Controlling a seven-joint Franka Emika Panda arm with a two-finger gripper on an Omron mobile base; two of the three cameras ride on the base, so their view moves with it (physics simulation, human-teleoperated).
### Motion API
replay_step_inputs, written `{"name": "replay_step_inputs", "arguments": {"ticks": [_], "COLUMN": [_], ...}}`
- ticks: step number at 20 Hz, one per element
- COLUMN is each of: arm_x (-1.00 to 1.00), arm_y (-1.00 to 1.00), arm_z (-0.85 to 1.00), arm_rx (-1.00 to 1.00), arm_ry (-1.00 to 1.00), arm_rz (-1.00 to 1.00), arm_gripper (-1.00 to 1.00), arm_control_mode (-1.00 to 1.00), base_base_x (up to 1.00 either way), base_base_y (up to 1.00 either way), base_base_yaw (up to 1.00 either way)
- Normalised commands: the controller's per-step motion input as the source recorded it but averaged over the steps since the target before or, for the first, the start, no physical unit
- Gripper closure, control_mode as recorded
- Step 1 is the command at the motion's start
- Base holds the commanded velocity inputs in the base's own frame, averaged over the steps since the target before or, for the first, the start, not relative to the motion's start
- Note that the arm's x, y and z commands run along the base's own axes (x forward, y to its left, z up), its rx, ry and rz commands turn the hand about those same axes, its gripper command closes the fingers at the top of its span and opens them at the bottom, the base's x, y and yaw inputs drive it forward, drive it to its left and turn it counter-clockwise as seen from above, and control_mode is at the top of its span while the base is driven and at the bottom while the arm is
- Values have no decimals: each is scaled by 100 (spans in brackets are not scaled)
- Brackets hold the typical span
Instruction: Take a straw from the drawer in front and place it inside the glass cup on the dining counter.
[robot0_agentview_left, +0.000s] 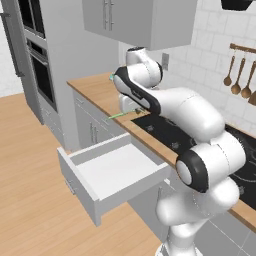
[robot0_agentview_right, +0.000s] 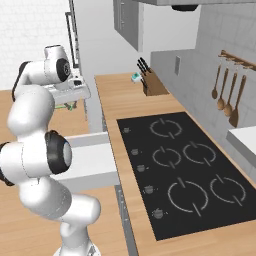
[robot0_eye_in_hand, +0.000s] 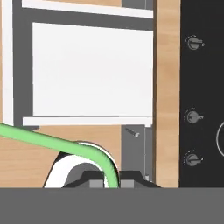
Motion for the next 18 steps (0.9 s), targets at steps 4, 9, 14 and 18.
{"name": "replay_step_inputs", "arguments": {"ticks": [4,9,14,18], "arm_x": [-9,-4,-10,0], "arm_y": [-20,-7,-3,0], "arm_z": [-1,-8,-1,0], "arm_rx": [8,1,0,0], "arm_ry": [0,-1,-1,0], "arm_rz": [0,0,0,0], "arm_gripper": [100,100,100,100], "arm_control_mode": [-100,-100,100,100], "base_base_x": [0,0,-80,-100], "base_base_y": [0,0,-12,32], "base_base_yaw": [0,0,0,2]}}
